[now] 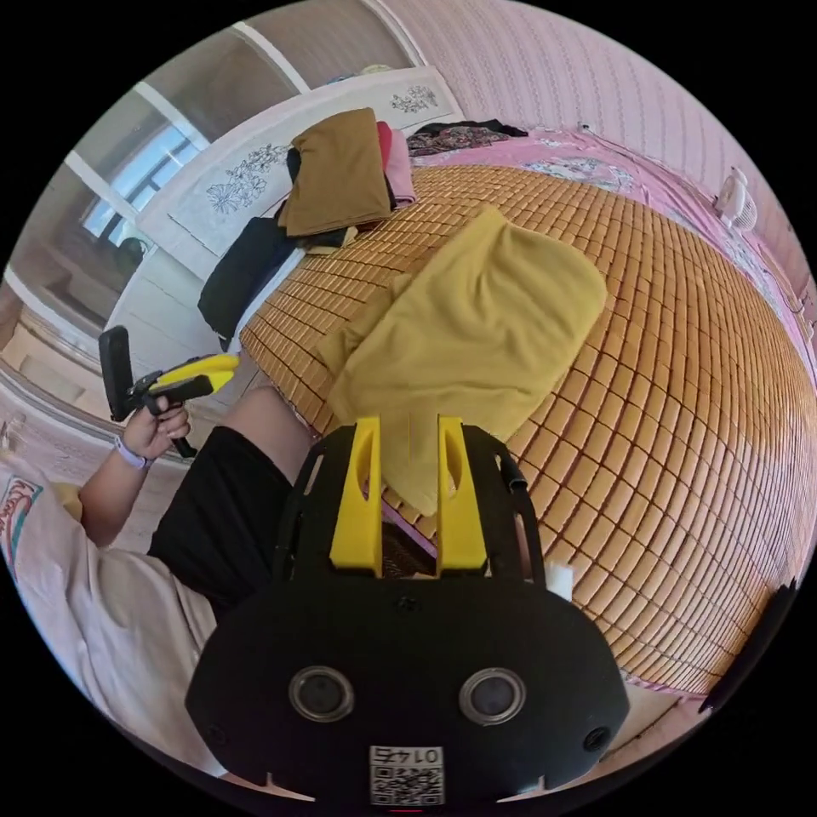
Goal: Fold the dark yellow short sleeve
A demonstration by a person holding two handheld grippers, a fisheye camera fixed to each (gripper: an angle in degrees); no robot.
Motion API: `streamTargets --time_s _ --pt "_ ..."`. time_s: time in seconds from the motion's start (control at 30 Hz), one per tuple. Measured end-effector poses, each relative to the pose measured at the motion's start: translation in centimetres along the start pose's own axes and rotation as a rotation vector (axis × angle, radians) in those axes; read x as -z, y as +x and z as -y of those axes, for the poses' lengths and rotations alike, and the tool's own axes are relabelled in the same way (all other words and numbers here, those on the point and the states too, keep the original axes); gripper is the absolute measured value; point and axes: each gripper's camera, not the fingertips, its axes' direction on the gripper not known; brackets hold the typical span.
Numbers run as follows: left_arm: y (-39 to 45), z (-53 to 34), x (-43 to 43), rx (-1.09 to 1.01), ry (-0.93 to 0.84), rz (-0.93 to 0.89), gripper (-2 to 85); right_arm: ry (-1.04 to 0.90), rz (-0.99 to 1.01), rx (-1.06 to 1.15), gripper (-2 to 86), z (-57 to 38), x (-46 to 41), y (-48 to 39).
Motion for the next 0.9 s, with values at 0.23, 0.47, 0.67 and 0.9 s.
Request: streamTargets --time_s 0.23,0.47,0.67,0.9 --pt "-1.6 4.8 -3.5 0.075 -0.050 0.111 10.0 -0.115 -0.141 0.214 13.4 4.4 -6.5 -7.6" --pt "0.3 10.6 -10.3 -0.050 -0.261 0.157 10.3 -0.143 -0.326 0.318 2.4 4.1 -5.0 -7.8" --pt "2.1 11.7 -11.4 -0.149 -0.336 0.204 5.9 0.226 -0.075 -0.151 2.2 -2.2 8.3 3.3" --pt "3.6 10.6 -8.2 -0.137 -0.274 0.091 4.3 0.278 -0.275 -0.642 11.4 -16.1 15.9 13.8"
